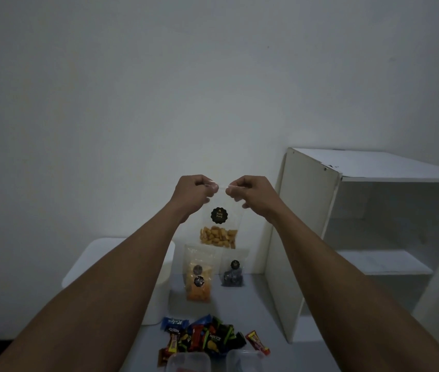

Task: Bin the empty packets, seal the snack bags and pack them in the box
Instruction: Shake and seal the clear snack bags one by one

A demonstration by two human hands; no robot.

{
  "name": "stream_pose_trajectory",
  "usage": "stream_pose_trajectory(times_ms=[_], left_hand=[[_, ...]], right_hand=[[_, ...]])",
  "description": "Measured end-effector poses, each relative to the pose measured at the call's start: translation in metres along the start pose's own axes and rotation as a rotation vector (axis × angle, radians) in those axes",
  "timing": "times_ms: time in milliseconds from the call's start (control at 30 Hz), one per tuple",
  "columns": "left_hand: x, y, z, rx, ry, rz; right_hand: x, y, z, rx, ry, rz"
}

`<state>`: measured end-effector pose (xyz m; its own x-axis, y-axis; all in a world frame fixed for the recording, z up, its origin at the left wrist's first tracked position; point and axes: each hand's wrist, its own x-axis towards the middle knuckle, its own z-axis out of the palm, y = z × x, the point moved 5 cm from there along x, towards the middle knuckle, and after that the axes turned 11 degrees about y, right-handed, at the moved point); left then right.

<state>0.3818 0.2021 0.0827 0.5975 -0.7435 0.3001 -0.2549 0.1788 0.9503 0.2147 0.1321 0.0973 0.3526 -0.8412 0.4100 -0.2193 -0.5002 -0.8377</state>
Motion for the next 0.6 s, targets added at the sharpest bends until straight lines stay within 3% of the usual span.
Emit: stream_pose_trajectory(times_ms=[133, 300, 600], left_hand=[[0.002, -0.001, -0.002, -0.007, 0.010, -0.015], [0.000, -0.004, 0.008, -0.019, -0.100, -0.086], [0.009, -0.003, 0.013, 0.025, -0.030, -0.004]], right_hand=[[0.000, 0.009, -0.005, 0.015, 0.013, 0.037], [0.004, 0.008, -0.013, -0.001, 0.063, 0.020], [0.001, 0.025, -0.015, 0.141, 0.085, 0.094]])
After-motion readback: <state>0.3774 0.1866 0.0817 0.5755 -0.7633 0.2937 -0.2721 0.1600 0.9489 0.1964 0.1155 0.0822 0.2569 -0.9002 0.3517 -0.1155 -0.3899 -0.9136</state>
